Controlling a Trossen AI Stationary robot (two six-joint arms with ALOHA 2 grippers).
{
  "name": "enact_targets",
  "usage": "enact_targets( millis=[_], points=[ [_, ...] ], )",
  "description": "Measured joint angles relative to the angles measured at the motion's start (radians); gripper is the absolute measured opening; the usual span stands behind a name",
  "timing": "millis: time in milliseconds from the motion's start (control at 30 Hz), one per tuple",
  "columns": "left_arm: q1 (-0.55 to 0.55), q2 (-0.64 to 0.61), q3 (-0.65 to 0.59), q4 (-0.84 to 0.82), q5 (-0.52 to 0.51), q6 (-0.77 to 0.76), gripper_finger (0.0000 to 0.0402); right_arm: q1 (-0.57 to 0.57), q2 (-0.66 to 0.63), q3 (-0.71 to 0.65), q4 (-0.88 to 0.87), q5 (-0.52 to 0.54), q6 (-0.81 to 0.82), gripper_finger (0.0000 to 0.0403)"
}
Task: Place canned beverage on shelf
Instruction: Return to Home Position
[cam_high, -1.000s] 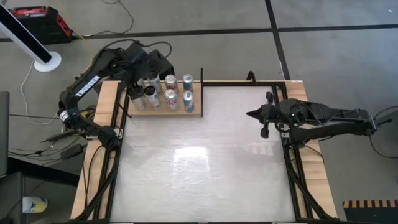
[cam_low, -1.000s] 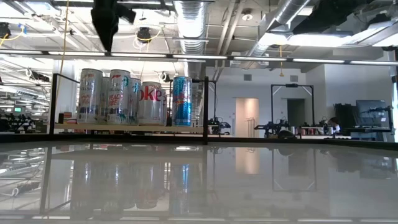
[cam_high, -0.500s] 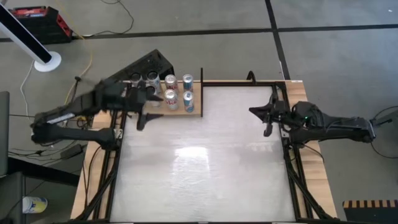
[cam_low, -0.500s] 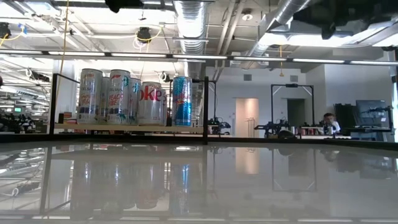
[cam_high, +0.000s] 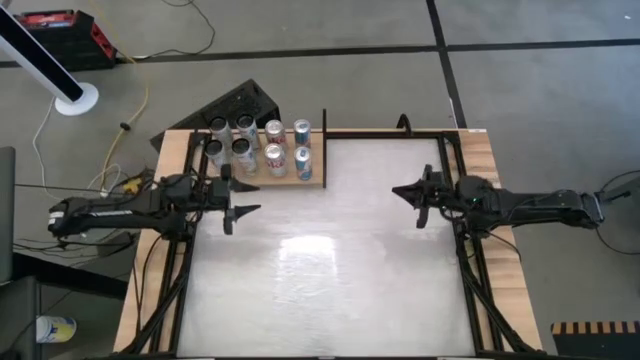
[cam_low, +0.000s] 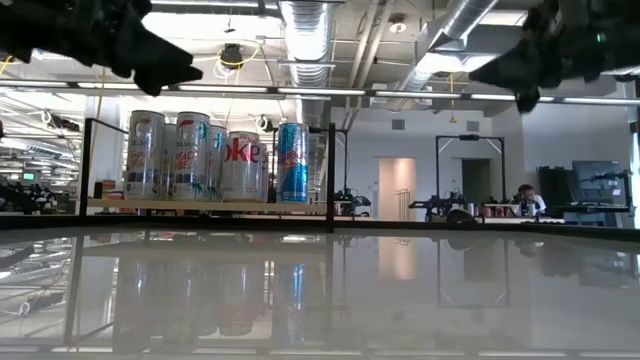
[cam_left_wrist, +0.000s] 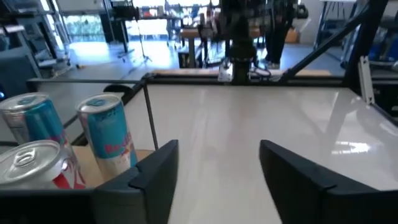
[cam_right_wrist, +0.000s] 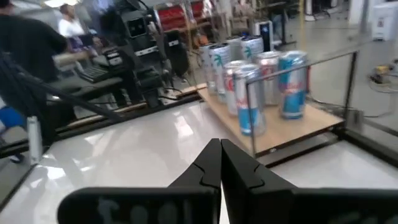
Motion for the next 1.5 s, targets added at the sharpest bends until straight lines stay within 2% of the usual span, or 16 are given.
enact_targets(
  millis=[100,267,400,533,633,800,1067,1500],
  points=[
    [0.000,-0.099,-0.031,-0.036,0.000,-0.010,0.0171,-0.001,-0.001,-0.101,0.121,-0.009,0.032,0.0027],
    [0.000,-0.305,-0.087,-0.097,0.027,0.016,0.0080,-0.001,-0.027,-0.214,0.211,-0.003,0.101,0.0027],
    [0.000,-0.431,-0.140,-0.177,0.063,0.009,0.0012,0.015,-0.041,-0.226,0.179,0.002,0.119,0.0027],
    [0.000,-0.416,-0.170,-0.186,0.098,0.001,0.0006,0.033,-0.040,-0.226,0.190,0.010,0.092,0.0027],
    [0.000,-0.428,-0.211,-0.170,0.063,-0.008,0.0001,0.021,-0.040,-0.226,0.174,0.075,0.032,0.0027],
    [0.001,-0.424,-0.251,-0.171,0.032,-0.052,0.0004,0.009,-0.040,-0.227,0.125,0.080,0.009,0.0027],
    [0.001,-0.417,-0.252,-0.171,0.042,-0.132,0.0004,0.009,-0.040,-0.227,0.044,0.080,0.009,0.0027],
    [0.001,-0.416,-0.252,-0.174,0.042,-0.081,0.0004,0.009,-0.040,-0.229,-0.039,0.080,0.007,0.0027]
  ],
)
